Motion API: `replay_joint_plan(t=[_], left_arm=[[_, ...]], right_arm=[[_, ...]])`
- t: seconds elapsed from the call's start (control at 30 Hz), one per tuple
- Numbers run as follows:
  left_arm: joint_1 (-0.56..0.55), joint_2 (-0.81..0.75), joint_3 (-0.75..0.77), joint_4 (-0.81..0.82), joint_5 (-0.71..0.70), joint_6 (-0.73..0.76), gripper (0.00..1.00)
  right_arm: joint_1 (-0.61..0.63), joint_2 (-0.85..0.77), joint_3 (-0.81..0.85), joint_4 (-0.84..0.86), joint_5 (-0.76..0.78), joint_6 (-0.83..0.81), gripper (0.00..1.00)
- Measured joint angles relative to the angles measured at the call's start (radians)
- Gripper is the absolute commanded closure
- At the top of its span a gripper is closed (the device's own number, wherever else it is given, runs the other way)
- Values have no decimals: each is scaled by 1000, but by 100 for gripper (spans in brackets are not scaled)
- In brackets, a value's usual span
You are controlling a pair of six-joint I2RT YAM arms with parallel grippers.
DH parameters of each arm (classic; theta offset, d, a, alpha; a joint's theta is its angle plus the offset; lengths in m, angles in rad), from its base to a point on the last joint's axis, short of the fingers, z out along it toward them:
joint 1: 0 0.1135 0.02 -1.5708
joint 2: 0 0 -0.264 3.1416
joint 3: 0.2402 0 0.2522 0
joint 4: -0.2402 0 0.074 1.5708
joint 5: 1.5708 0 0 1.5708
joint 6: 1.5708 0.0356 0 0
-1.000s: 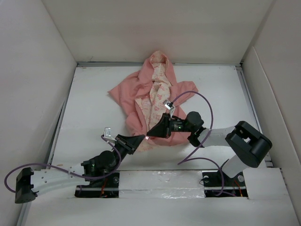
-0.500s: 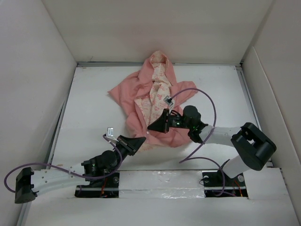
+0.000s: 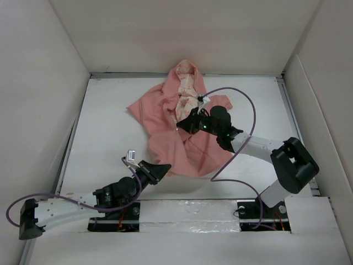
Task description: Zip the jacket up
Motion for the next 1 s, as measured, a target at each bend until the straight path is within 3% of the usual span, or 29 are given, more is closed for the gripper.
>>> replay_joint_plan(t=[0.27,0.43,0.8,1.0], left_arm=[[0,-51,68,-109,-27,85,100],[6,-113,98,-150,-54,118,100],[9,-260,235,-338,-174,233,100],[12,-249,279,-373,-215,267,100]], right_arm=[[-137,132,346,-182,191,-144,100],[-201,322,672,-268,300,-228,100],[-298,733,1484,-620,439,-352,100],[-300,768,1626,-667,444,-376,100]])
